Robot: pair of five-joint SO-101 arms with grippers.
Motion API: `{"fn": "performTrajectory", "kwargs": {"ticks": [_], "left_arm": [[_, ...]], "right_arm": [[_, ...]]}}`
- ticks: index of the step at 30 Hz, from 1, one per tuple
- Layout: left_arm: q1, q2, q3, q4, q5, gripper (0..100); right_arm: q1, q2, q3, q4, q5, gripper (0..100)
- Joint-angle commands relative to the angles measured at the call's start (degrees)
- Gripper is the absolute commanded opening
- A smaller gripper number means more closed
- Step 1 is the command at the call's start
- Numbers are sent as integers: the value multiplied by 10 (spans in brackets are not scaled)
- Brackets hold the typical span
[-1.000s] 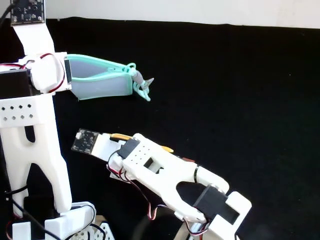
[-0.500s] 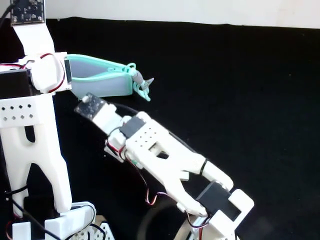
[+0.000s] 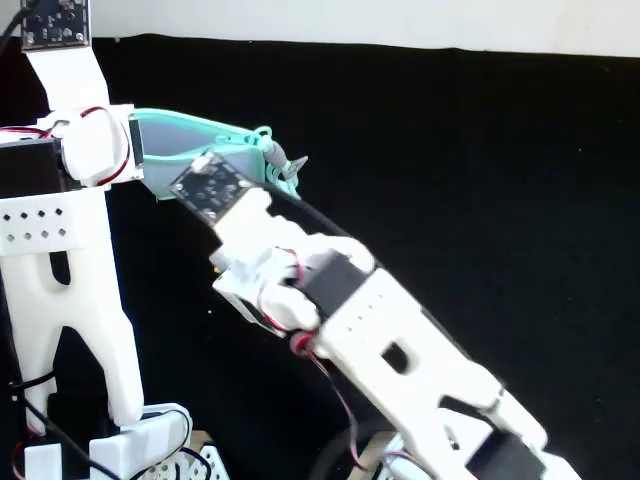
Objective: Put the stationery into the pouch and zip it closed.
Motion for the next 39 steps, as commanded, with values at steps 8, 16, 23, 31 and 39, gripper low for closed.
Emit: {"fn": "performTrajectory", "kwargs": {"ticks": [8,16,23,31,39], "left_arm": [[18,9,39,10,-4,7],[18,9,38,10,-1,7],[18,9,41,10,-1,7],[18,9,41,10,-1,7],[18,9,39,9,-1,7]], "right_arm": [[26,-65,-77,-63,-57,7],[35,-65,-107,-130,-61,7],[31,-65,-130,-188,-61,7],[31,7,-159,-273,-58,7],[31,80,-307,-275,-58,7]]}}
